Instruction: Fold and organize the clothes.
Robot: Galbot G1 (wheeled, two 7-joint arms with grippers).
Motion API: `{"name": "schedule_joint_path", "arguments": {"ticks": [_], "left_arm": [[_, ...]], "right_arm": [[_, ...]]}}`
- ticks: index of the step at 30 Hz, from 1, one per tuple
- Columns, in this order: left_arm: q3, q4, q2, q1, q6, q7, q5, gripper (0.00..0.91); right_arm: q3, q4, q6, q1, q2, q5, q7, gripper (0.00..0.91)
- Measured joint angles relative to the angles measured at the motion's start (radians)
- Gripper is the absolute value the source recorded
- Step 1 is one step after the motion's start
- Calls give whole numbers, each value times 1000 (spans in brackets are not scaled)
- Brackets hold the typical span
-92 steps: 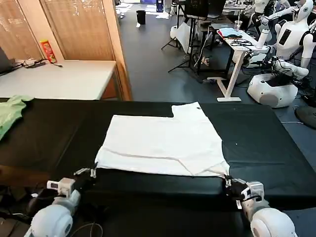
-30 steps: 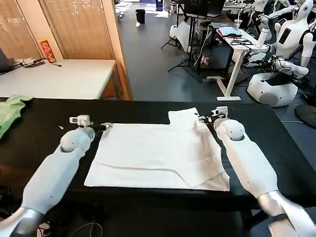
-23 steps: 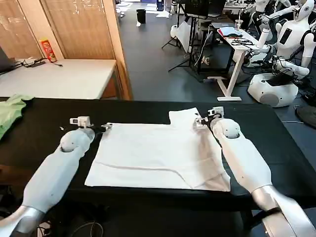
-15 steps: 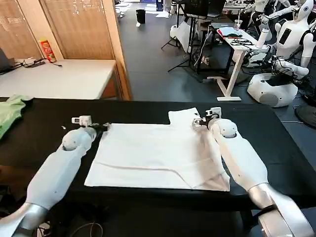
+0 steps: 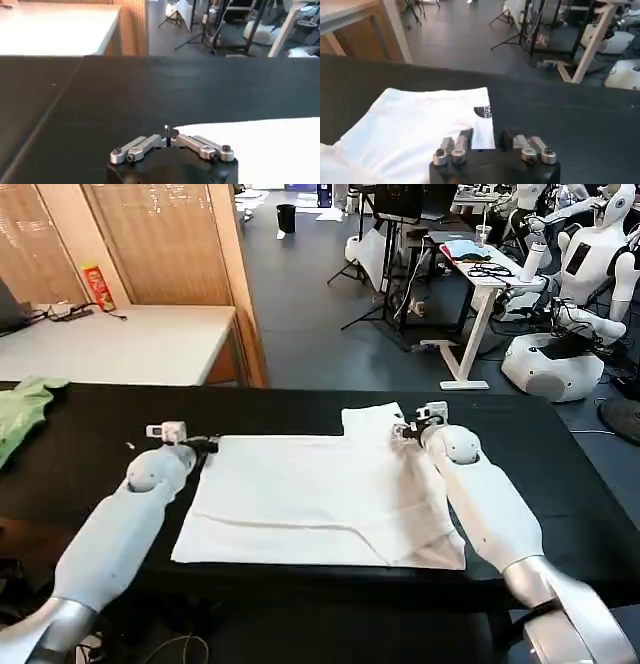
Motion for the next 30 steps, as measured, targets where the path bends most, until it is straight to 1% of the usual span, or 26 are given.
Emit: {"name": "schedule_joint_path", "arguments": {"ticks": [5,7,10,16,20,23,26,30], "left_arm": [[-9,-22,7,11,-9,2,8,0],[-17,-35,13,16,-11,2,10,0],[-29,-61,26,30,-18,2,9,0],[-63,-142,68,82,-24,0,2,0],[-93,-228,109,139,-24,-1,-14,0],[-126,-301,146,197,-24,-1,-26,0],[-158,-379,188,275,-23,-6,-29,0],[-208,-477,234,382,-31,-6,-30,0]], "right_arm": [[19,46,27,-24,-16,-15,0,29],[31,78,47,-38,-26,-15,-3,20],[44,131,60,-62,-43,-4,-9,20],[65,291,50,-139,-101,48,-5,20],[79,408,25,-205,-144,70,4,20],[94,499,-6,-267,-177,75,22,20],[112,588,-46,-332,-207,78,40,20],[136,692,-86,-408,-241,87,55,20]]}}
